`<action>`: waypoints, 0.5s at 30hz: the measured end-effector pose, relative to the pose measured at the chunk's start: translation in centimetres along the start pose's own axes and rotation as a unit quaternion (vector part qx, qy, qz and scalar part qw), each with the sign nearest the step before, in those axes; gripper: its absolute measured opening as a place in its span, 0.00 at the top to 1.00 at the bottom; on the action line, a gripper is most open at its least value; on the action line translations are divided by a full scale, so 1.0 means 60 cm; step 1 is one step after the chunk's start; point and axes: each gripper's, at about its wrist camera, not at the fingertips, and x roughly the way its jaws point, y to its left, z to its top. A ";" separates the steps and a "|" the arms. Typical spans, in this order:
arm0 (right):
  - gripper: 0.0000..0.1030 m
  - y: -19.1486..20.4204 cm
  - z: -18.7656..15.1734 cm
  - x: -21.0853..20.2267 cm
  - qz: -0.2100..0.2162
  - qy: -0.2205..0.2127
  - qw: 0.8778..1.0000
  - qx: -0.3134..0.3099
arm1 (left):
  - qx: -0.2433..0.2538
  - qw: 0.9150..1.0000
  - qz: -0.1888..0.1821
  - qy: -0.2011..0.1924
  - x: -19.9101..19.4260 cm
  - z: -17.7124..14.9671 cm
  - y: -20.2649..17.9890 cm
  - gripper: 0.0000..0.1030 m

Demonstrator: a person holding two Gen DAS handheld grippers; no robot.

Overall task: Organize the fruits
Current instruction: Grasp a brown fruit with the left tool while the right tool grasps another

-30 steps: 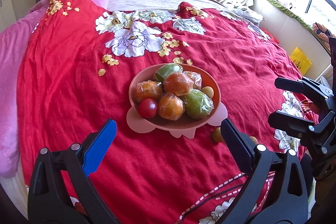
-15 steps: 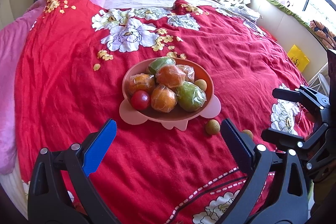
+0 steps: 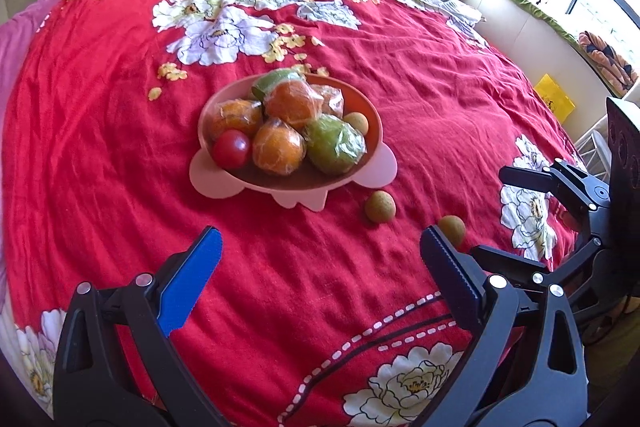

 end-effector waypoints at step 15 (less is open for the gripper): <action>0.62 0.014 -0.016 0.048 0.031 0.040 0.999 -0.009 | 0.024 0.998 -0.053 0.030 0.043 -0.003 -0.035 0.35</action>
